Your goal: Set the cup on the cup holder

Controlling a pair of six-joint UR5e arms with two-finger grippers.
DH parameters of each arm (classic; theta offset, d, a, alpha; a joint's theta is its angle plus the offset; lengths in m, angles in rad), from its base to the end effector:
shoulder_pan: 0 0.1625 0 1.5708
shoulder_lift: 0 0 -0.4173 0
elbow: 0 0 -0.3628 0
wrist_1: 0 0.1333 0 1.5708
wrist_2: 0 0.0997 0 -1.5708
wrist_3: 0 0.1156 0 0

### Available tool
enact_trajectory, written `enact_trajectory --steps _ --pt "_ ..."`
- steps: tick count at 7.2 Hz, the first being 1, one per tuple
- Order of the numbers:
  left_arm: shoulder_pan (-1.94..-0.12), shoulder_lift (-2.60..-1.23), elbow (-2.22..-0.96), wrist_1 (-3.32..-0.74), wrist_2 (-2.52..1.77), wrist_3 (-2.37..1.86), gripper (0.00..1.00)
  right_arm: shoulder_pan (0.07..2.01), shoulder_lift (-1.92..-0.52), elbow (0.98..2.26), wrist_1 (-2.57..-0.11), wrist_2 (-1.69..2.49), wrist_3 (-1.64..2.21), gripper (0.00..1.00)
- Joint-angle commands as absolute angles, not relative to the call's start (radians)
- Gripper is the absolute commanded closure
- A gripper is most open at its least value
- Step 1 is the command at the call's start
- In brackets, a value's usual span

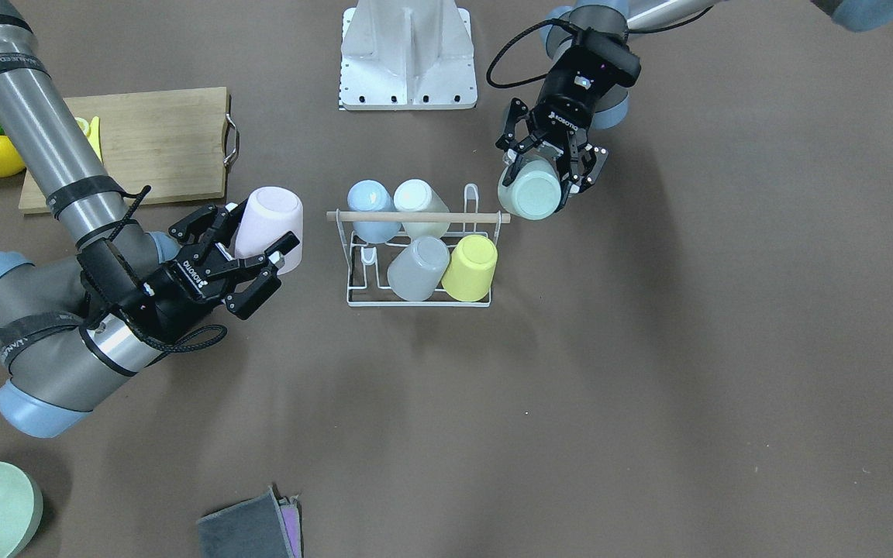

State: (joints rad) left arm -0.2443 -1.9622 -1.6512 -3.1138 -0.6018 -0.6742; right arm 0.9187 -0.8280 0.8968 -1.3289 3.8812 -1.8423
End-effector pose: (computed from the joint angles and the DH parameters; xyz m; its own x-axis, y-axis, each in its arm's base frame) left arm 0.4285 -0.3424 0.2652 0.4110 0.3533 -0.8404 0.8620 0.1494 0.4844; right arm -0.3960 -0.5976 0.3403 -0.3762 -0.7906 -0.4832 -0.8031 0.0182 0.5956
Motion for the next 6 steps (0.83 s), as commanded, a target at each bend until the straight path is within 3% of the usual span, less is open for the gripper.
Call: enact_trajectory --steps 1,3,6 --pt "-0.174 -2.008 -1.651 -3.112 -0.568 -0.637 1.00 0.911 -0.812 0.893 -1.350 3.881 -1.880 0.65" --pt "-0.158 -2.025 -1.640 -3.111 -0.568 -0.637 1.00 0.904 -0.784 0.888 -1.420 3.881 -1.977 0.72" --pt "-0.144 -2.040 -1.580 -3.111 -0.568 -0.640 1.00 0.867 -0.755 0.885 -1.494 3.882 -2.022 0.74"
